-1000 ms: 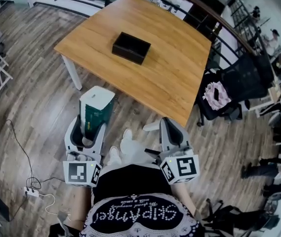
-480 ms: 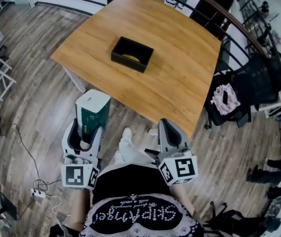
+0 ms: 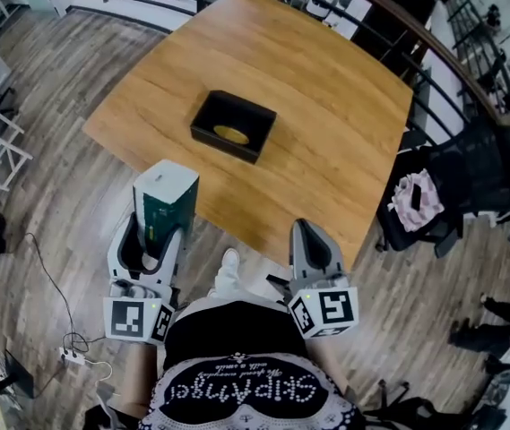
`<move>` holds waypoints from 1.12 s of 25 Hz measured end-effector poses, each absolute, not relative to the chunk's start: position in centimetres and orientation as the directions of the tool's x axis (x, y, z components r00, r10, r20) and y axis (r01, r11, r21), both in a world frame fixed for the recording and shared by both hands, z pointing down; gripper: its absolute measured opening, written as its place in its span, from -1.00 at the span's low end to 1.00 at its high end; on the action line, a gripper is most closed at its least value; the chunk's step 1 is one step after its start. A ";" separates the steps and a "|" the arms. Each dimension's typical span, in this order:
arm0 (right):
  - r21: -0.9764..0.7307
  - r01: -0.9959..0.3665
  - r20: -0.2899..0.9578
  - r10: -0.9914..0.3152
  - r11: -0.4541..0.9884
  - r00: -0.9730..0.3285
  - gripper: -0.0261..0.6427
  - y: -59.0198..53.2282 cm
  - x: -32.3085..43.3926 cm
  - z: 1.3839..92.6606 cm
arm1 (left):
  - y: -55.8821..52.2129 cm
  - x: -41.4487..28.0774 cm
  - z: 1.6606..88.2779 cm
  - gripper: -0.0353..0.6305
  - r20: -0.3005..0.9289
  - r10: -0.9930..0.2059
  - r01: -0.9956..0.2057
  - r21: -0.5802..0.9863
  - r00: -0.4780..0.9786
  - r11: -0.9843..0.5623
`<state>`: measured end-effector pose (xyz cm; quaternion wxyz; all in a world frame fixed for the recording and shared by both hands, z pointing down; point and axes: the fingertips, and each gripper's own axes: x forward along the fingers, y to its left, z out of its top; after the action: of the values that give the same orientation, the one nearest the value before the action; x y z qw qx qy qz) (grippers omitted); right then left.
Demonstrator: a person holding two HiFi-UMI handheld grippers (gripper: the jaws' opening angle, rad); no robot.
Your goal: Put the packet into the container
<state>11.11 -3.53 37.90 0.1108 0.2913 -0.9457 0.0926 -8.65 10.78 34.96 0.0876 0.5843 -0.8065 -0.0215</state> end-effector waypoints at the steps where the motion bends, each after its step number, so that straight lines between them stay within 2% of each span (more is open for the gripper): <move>1: -0.116 -0.573 0.267 -0.531 0.811 -0.804 -0.81 -4.1 11.1 38.2 | 10.2 -8.9 35.0 0.14 0.118 -0.946 -0.939 0.133 -0.303 0.317; 20: -0.152 -0.587 0.285 -0.534 0.795 -0.796 -0.81 -6.8 9.4 39.9 | 6.6 -10.5 35.0 0.14 0.117 -0.949 -0.945 0.117 -0.291 0.304; 28: -0.150 -0.638 0.320 -0.574 0.755 -0.754 -0.81 -8.8 5.8 40.4 | 3.3 -14.9 35.7 0.14 0.130 -0.964 -0.958 0.143 -0.232 0.249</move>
<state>5.78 -8.83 40.39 0.1279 0.3264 -0.9281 0.1258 -14.89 3.34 35.72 0.0957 0.6124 -0.7846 -0.0163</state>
